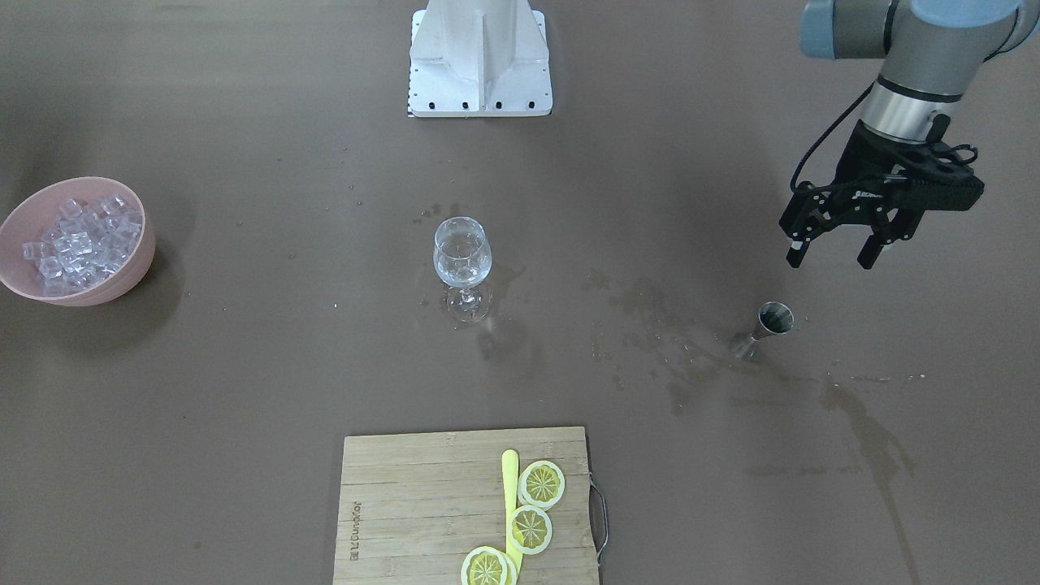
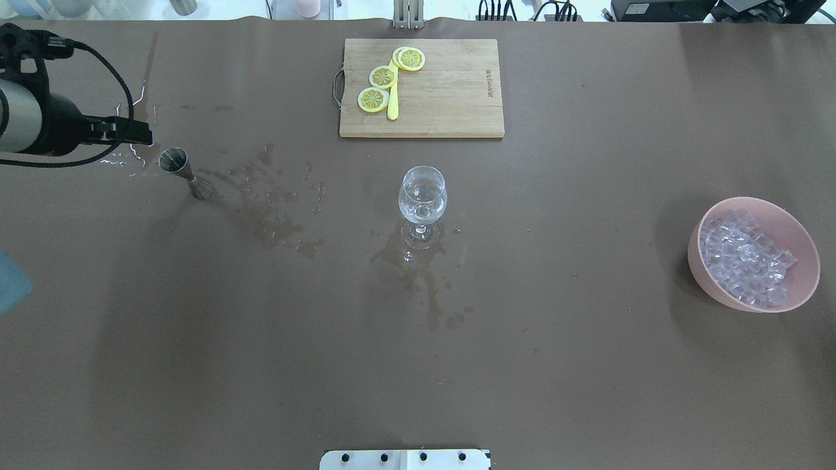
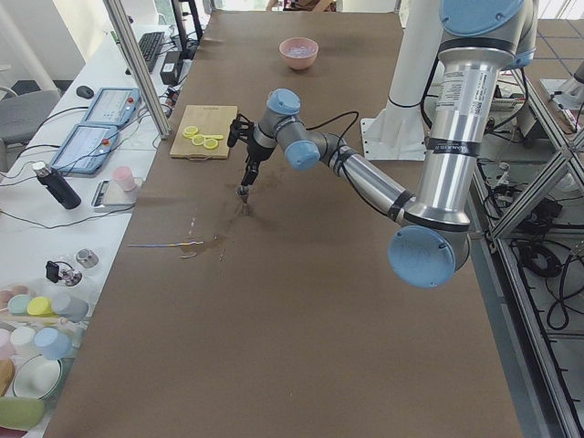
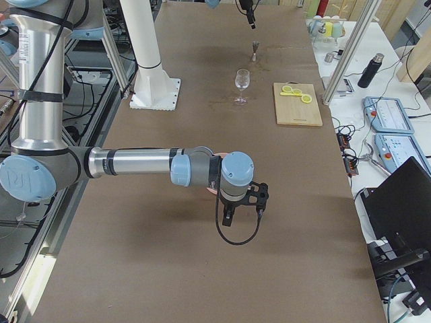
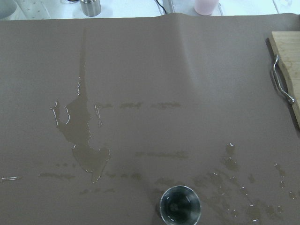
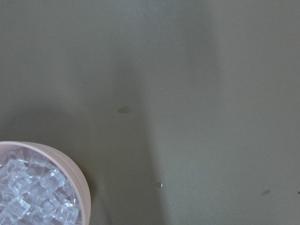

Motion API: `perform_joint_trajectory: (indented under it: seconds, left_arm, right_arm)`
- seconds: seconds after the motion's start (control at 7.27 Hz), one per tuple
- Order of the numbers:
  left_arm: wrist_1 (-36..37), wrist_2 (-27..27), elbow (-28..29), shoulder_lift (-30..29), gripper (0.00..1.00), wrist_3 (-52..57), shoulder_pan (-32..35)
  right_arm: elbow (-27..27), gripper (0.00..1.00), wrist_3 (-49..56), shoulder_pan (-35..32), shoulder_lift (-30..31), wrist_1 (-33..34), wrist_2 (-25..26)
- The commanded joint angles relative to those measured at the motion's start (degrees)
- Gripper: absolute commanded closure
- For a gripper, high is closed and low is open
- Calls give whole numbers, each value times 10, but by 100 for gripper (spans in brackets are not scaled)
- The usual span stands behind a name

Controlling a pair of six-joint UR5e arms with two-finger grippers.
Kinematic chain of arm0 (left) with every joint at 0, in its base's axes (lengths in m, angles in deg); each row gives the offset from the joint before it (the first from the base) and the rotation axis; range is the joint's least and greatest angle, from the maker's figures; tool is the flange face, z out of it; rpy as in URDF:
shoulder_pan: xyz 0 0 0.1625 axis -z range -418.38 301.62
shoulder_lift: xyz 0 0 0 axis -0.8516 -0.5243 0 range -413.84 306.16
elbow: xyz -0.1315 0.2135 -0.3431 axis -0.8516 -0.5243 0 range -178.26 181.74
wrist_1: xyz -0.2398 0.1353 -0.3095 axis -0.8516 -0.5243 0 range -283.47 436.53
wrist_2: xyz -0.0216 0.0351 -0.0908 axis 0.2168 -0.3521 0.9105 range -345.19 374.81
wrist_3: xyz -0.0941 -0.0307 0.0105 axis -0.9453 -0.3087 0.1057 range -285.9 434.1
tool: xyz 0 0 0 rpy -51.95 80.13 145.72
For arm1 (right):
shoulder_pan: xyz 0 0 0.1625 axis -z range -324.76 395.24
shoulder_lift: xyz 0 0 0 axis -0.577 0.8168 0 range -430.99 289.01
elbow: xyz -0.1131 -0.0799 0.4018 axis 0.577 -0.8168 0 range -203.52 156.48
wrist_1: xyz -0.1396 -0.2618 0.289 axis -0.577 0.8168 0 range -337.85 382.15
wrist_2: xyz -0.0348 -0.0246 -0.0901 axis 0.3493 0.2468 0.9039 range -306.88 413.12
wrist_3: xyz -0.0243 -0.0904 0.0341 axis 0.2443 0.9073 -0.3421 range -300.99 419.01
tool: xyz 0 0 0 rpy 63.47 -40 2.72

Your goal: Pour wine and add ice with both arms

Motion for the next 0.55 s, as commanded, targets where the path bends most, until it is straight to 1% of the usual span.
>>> perform_joint_trajectory:
  seconds: [0.0, 0.14, 0.28, 0.41]
  left_arm:
    - [-117, -90, -1, 79, 2, -29, -45]
    - [-153, -100, 0, 102, 2, -59, -57]
    - [-154, -176, 1, 102, 2, -87, -100]
    - [-154, -285, 6, 101, 2, -108, -161]
  right_arm:
    - [-2, 0, 0, 0, 0, 0, 0]
    - [-2, 0, 0, 0, 0, 0, 0]
    - [-3, 0, 0, 0, 0, 0, 0]
    - [-3, 0, 0, 0, 1, 1, 0]
